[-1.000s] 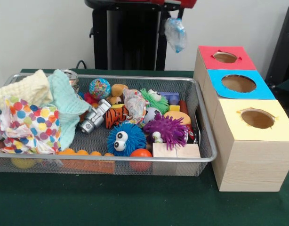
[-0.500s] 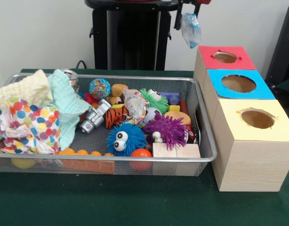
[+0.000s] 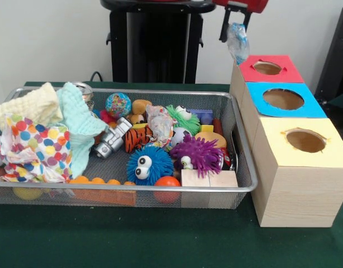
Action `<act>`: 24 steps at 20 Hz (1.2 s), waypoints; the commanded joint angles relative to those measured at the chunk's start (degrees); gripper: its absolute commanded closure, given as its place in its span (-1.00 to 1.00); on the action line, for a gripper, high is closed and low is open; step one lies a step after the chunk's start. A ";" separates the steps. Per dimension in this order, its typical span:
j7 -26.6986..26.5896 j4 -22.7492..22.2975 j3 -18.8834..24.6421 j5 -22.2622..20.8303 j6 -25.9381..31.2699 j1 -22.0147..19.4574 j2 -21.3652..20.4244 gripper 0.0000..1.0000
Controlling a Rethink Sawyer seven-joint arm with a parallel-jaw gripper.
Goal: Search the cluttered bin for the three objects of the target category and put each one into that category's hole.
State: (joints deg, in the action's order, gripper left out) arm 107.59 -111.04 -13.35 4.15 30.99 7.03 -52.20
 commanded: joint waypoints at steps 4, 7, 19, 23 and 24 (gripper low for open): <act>16.78 6.26 -0.59 3.57 1.52 2.00 5.60 1.00; 18.03 6.90 -0.77 4.15 1.24 3.03 6.57 1.00; 21.13 8.91 -2.72 7.41 1.96 7.82 9.12 1.00; 22.49 9.63 -3.31 9.18 0.27 9.76 11.57 1.00; 22.70 9.83 -3.54 9.57 0.14 10.23 12.09 1.00</act>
State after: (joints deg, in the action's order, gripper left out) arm 111.39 -104.53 -16.89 9.94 30.96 15.77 -44.56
